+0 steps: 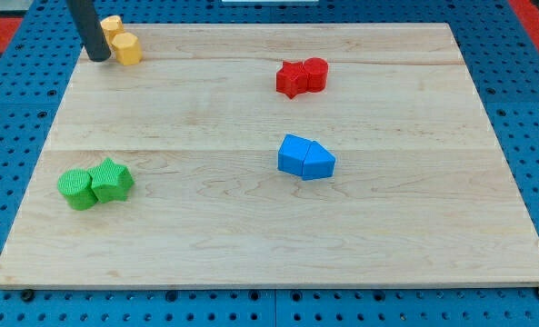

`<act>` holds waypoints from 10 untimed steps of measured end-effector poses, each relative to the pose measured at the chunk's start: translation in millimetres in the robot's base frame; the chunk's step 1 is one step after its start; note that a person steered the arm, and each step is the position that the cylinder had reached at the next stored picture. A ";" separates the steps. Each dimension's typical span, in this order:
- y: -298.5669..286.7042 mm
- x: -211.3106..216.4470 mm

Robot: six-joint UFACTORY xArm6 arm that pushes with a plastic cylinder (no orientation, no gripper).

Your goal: Move the yellow hexagon slightly up

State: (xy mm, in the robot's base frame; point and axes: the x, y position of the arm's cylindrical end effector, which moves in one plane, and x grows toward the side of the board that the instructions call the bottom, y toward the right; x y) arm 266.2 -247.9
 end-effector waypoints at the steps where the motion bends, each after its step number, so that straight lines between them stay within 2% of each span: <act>1: 1.3 -0.1; 3: 23.1 -0.1; 5: 28.1 35.8; 6: 38.5 35.4; 10: 47.4 -27.0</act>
State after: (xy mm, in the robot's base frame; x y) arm 239.2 -200.5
